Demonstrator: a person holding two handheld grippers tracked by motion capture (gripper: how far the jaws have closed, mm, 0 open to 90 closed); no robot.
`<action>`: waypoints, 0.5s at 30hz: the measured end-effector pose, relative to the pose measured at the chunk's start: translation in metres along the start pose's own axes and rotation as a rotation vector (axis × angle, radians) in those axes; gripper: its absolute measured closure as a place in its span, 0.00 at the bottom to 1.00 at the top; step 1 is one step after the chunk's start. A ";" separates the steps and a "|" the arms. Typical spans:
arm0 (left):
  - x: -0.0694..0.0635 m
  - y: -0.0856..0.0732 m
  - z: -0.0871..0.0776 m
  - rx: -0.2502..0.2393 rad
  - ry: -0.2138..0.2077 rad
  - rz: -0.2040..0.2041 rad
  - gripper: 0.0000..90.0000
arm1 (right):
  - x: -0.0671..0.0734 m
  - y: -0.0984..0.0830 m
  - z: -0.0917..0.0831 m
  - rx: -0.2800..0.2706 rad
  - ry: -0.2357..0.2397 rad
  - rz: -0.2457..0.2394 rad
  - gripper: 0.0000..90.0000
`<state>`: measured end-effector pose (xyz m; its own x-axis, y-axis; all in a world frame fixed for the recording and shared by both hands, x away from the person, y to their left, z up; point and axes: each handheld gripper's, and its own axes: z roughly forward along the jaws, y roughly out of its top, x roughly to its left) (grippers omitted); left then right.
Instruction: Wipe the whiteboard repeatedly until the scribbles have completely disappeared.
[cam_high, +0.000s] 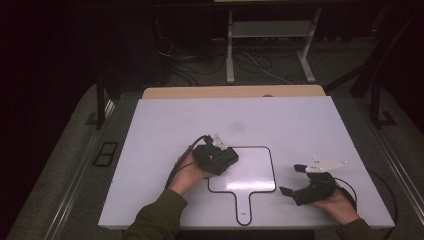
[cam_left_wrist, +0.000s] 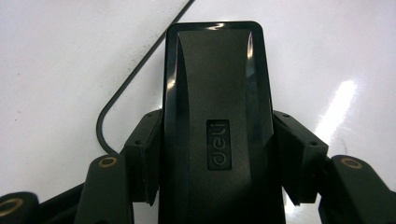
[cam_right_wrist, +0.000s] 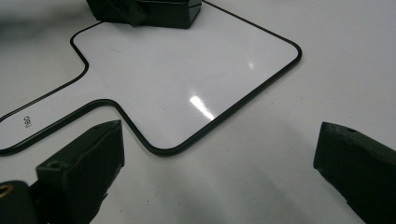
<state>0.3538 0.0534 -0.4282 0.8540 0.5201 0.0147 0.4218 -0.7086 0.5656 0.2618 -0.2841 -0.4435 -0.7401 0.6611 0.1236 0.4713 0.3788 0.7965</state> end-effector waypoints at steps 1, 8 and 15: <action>0.002 -0.001 0.000 -0.012 -0.012 -0.018 0.43 | 0.000 0.000 0.000 -0.002 0.000 -0.001 0.01; 0.009 -0.001 -0.011 -0.056 -0.048 -0.069 0.43 | -0.001 0.000 0.000 -0.003 0.001 0.003 0.01; 0.007 0.002 -0.016 -0.074 -0.060 -0.064 0.43 | -0.001 0.000 0.001 -0.003 0.002 0.002 0.01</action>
<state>0.3560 0.0628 -0.4137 0.8435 0.5322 -0.0721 0.4548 -0.6364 0.6230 0.2627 -0.2842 -0.4439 -0.7402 0.6605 0.1259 0.4712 0.3760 0.7978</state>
